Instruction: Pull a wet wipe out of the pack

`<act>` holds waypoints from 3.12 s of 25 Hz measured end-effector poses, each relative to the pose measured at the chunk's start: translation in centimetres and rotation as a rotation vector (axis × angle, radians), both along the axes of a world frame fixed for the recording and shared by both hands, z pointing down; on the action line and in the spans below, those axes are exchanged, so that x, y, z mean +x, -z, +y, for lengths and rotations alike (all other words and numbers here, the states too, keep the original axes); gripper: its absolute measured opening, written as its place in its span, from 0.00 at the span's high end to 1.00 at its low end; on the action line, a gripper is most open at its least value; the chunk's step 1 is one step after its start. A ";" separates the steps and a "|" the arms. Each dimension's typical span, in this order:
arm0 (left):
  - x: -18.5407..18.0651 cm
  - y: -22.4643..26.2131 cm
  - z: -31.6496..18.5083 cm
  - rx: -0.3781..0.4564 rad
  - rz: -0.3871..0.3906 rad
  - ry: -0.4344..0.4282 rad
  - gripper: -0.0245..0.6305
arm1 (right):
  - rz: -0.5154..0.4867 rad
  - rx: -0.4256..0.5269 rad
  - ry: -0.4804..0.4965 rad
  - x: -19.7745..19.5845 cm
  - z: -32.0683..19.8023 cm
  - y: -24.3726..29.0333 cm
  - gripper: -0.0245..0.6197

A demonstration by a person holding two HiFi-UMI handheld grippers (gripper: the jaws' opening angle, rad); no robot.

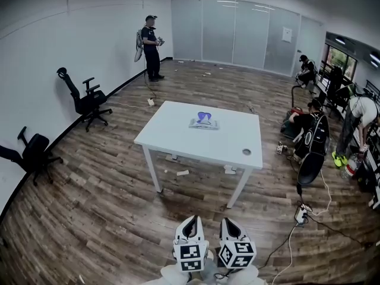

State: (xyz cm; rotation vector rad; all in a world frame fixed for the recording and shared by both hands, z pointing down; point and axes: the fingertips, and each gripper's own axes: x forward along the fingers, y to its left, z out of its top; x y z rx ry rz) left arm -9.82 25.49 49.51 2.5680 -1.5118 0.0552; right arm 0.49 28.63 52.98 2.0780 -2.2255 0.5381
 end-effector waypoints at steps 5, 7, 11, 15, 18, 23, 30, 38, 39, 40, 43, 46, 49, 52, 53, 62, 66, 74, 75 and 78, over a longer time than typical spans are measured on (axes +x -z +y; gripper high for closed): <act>0.9 0.0 -1.9 -0.005 0.000 -0.002 0.97 | 0.001 -0.002 -0.007 1.1 -1.9 0.0 0.95; 1.1 -0.1 -2.7 -0.002 -0.008 0.001 0.97 | -0.001 -0.005 -0.010 1.5 -2.7 -0.1 0.95; 1.5 0.0 -4.3 -0.003 -0.015 0.010 0.97 | 0.000 -0.003 0.003 1.8 -4.4 0.2 0.95; 2.2 0.6 -6.5 0.000 -0.021 0.016 0.97 | -0.004 0.005 0.021 2.2 -6.7 0.7 0.95; 2.9 1.2 -8.1 0.000 -0.017 0.014 0.97 | -0.016 0.008 0.030 2.7 -8.5 1.0 0.95; 3.9 1.5 -10.6 0.017 -0.030 0.018 0.97 | -0.026 0.016 0.030 3.9 -11.1 1.2 0.95; 5.6 1.2 -14.0 0.010 -0.037 0.031 0.97 | -0.027 0.008 0.062 5.0 -14.7 1.0 0.95; 7.5 1.0 -16.8 -0.009 -0.024 0.035 0.97 | -0.033 -0.008 0.079 6.6 -17.7 0.3 0.95; 7.6 0.9 -17.2 -0.011 -0.025 0.038 0.97 | -0.032 -0.008 0.082 6.7 -18.1 0.4 0.95; 7.7 0.8 -17.6 -0.013 -0.026 0.040 0.97 | -0.031 -0.008 0.085 6.8 -18.5 0.4 0.95; 8.6 0.6 -18.5 -0.018 -0.022 0.039 0.97 | -0.033 -0.010 0.091 7.5 -19.4 0.3 0.95; 9.4 0.4 -19.2 -0.023 -0.022 0.040 0.97 | -0.033 -0.013 0.094 8.3 -20.1 0.1 0.95; 9.8 0.1 -19.8 -0.031 -0.025 0.040 0.97 | -0.033 -0.020 0.101 8.8 -20.6 -0.1 0.95; 9.9 -0.2 -20.1 -0.037 -0.030 0.046 0.97 | -0.035 -0.030 0.103 9.3 -21.1 -0.4 0.95; 9.9 -0.3 -20.2 -0.038 -0.032 0.051 0.97 | -0.036 -0.033 0.103 9.4 -21.3 -0.6 0.95; 9.2 -0.9 -21.2 -0.049 -0.055 0.077 0.97 | -0.050 -0.049 0.116 9.3 -22.3 -1.3 0.95; 9.3 -1.3 -21.6 -0.056 -0.051 0.075 0.97 | -0.051 -0.058 0.117 9.2 -22.6 -1.7 0.95; 9.6 -1.1 -24.1 -0.044 -0.036 0.071 0.97 | -0.036 -0.048 0.104 9.6 -24.8 -1.4 0.95; 9.6 -1.1 -24.5 -0.040 -0.035 0.071 0.97 | -0.031 -0.045 0.105 9.6 -25.1 -1.3 0.95; 9.9 -1.3 -25.3 -0.035 -0.029 0.068 0.97 | -0.019 -0.038 0.104 9.9 -25.7 -1.2 0.95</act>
